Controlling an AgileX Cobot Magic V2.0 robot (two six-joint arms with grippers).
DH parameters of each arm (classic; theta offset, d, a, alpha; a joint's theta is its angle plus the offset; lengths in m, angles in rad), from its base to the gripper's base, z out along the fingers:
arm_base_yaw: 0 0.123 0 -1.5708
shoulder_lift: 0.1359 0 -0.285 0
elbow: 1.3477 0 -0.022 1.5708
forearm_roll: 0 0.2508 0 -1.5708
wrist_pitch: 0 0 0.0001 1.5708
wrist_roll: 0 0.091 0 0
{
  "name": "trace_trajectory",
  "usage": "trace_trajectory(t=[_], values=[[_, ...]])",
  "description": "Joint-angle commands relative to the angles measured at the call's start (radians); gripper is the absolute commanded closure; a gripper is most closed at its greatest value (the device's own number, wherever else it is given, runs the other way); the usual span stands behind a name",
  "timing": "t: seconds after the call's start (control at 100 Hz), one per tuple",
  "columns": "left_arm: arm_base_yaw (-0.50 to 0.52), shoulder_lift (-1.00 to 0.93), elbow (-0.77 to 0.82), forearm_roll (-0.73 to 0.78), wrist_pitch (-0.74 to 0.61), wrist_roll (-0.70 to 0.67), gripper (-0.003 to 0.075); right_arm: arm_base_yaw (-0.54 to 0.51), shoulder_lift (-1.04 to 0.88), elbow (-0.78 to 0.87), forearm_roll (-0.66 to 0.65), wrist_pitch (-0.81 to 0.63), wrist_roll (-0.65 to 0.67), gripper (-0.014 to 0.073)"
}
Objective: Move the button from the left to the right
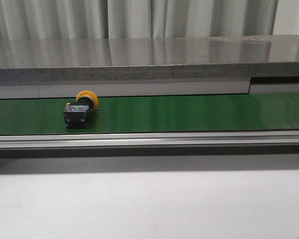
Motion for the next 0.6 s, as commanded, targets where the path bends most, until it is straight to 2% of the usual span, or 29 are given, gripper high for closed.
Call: trace_trajectory(t=[0.0,0.31,0.59], values=[[-0.006,0.009,-0.028,-0.005,-0.062,-0.001,0.0741,-0.007,-0.018,-0.015,-0.008,-0.089,0.0,0.0661],[-0.006,0.009,-0.028,-0.005,-0.062,-0.001,0.0741,-0.007,-0.018,-0.03,0.002,-0.182,0.0,0.0661],[-0.006,0.009,-0.028,-0.005,-0.062,-0.001,0.0741,-0.007,0.05,-0.239,0.049,0.034,0.0,0.0661]])
